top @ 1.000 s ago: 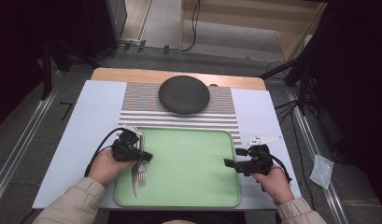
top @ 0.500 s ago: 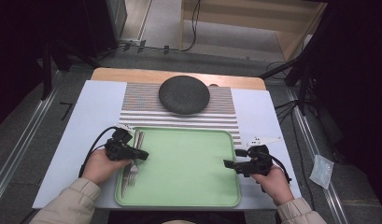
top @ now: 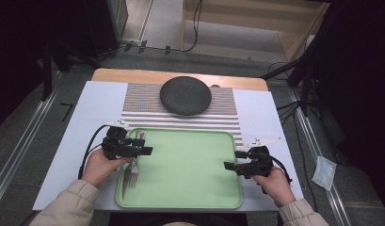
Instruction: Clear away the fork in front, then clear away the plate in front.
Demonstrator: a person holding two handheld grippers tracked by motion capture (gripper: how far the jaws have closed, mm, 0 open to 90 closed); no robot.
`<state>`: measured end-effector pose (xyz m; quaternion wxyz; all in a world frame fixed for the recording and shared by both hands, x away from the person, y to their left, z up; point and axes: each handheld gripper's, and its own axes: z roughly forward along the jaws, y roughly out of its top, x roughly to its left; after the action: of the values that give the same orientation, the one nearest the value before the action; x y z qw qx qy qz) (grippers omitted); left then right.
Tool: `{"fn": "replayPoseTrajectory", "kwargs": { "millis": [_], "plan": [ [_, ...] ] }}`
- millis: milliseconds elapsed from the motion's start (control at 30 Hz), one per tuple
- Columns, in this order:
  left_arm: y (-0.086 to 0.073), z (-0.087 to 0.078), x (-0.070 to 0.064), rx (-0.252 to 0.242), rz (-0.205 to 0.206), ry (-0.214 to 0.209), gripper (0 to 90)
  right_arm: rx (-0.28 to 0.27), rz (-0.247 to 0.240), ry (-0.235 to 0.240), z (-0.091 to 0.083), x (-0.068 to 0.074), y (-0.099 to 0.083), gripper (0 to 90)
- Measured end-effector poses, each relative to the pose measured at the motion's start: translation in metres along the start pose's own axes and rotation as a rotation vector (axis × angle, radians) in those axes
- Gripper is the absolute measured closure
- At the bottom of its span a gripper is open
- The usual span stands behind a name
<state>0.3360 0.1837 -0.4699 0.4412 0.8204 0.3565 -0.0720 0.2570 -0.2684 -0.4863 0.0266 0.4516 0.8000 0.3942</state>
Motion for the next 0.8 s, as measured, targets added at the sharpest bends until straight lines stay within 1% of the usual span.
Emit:
{"fn": "replayPoseTrajectory", "kwargs": {
  "millis": [33, 100, 133, 167, 200, 233, 300, 400, 433, 567, 767, 800],
  "plan": [
    [0.000, -0.001, -0.001, -0.007, 0.000, 0.004, 33.1, 0.000, -0.003, 0.001, 0.000, 0.000, 0.000, 22.9],
    [0.000, -0.003, -0.002, -0.011, -0.001, -0.002, 30.5, -0.003, -0.001, 0.004, 0.000, 0.000, 0.000, 22.9],
    [-0.001, -0.003, -0.003, -0.012, -0.002, 0.003, 28.2, -0.005, 0.000, 0.006, -0.001, 0.000, 0.000, 22.9],
    [-0.001, -0.004, -0.004, -0.009, 0.004, 0.019, 25.5, -0.004, 0.001, 0.006, -0.001, 0.000, 0.000, 22.9],
    [-0.002, -0.005, -0.004, -0.002, 0.013, 0.027, 24.5, -0.003, -0.001, 0.005, 0.000, 0.000, 0.000, 22.9],
    [-0.002, -0.005, -0.004, 0.005, 0.018, 0.033, 24.5, -0.002, -0.001, 0.002, -0.001, 0.000, 0.000, 22.9],
    [-0.003, -0.007, -0.004, 0.001, 0.010, 0.028, 24.5, -0.004, -0.004, 0.001, -0.001, -0.001, 0.000, 22.9],
    [-0.005, -0.012, -0.001, -0.013, -0.016, -0.005, 24.4, -0.004, -0.003, 0.002, -0.001, -0.001, 0.000, 22.9],
    [-0.006, -0.014, 0.000, -0.021, -0.017, -0.008, 24.4, -0.003, -0.002, 0.001, -0.001, -0.001, 0.000, 22.9],
    [-0.010, -0.020, 0.000, -0.042, -0.022, 0.017, 24.5, -0.003, -0.003, 0.001, -0.001, -0.001, 0.000, 22.8],
    [-0.014, -0.025, 0.003, -0.036, -0.028, 0.026, 24.6, 0.000, 0.000, 0.004, 0.000, -0.001, 0.000, 22.9],
    [-0.014, -0.025, 0.004, -0.033, -0.037, 0.023, 24.6, 0.002, -0.001, 0.002, 0.000, -0.001, 0.000, 22.9]
  ]
}}
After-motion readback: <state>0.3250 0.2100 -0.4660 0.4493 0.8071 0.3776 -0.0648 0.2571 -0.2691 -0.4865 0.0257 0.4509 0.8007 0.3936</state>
